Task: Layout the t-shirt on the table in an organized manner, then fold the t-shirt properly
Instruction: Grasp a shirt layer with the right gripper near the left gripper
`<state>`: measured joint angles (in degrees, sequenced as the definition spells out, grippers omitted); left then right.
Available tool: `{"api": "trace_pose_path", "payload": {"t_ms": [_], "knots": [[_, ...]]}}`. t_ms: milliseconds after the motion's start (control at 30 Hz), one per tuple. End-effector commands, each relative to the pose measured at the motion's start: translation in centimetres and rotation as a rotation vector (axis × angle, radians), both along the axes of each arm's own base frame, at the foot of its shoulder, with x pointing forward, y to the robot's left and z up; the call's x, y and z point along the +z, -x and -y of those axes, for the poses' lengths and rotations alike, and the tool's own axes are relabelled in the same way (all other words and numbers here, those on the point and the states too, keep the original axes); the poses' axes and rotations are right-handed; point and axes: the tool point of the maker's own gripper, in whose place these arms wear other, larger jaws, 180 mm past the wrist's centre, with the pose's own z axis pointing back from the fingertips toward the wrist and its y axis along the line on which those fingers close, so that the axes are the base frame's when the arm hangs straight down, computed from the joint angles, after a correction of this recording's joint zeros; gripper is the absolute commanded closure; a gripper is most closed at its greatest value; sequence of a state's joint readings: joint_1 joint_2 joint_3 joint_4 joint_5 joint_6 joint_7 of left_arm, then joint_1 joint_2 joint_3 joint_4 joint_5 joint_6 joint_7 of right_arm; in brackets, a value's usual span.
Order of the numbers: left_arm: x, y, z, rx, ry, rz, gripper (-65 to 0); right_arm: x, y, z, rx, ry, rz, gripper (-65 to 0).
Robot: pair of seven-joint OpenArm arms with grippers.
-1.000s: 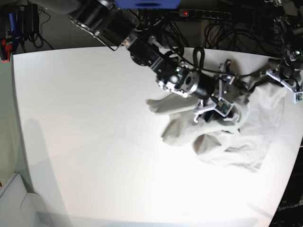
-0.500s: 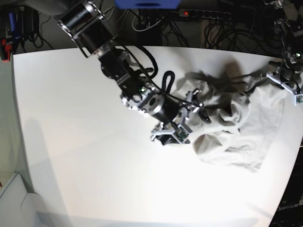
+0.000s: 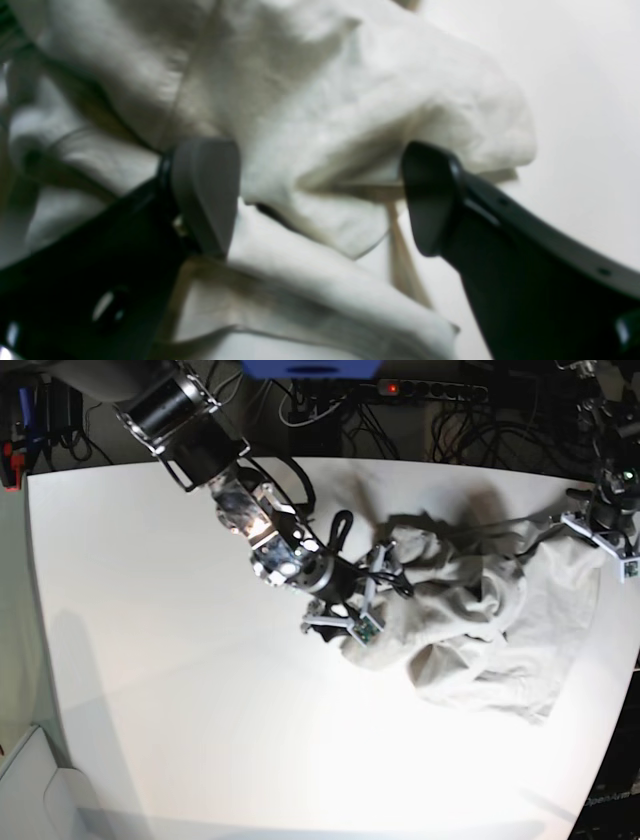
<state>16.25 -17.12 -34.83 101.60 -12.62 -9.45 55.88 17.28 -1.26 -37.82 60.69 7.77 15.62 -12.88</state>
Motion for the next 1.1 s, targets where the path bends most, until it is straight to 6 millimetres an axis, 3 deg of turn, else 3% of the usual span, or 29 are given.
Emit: {"api": "trace_pose_path", "payload": {"t_ms": [0,367,467,633,667,833,1067], "knots": [[1.3,-0.7,-0.7,-0.003,-0.032,0.037,-0.4,2.2,-1.1,-1.0,0.006,-0.047,0.051,-51.5],[1.2,-0.7,-0.5,-0.005,-0.029,0.036,-0.4,3.4,-1.5,-2.0,0.014,-0.069,0.07,-48.4],[1.2,-0.7,-0.5,-0.005,-0.029,0.036,-0.4,4.2,-2.4,-2.0,0.016,-0.067,0.093,-36.3],[1.2,-0.6,-0.6,-0.004,-0.03,0.033,-0.4,5.8,-5.0,-2.2,0.016,-0.047,0.133,-2.6],[1.1,-0.6,-0.6,-0.003,-0.028,0.033,-0.4,5.5,-5.5,-2.1,0.013,-0.034,0.124,0.0],[1.1,-0.4,-0.6,-0.002,-0.027,0.031,-0.4,4.6,-7.8,-1.3,-0.005,0.024,0.099,0.0],[1.3,-0.7,-0.6,-0.002,-0.027,0.039,-0.4,4.7,-7.9,-1.4,-0.005,0.024,0.101,0.0]]}}
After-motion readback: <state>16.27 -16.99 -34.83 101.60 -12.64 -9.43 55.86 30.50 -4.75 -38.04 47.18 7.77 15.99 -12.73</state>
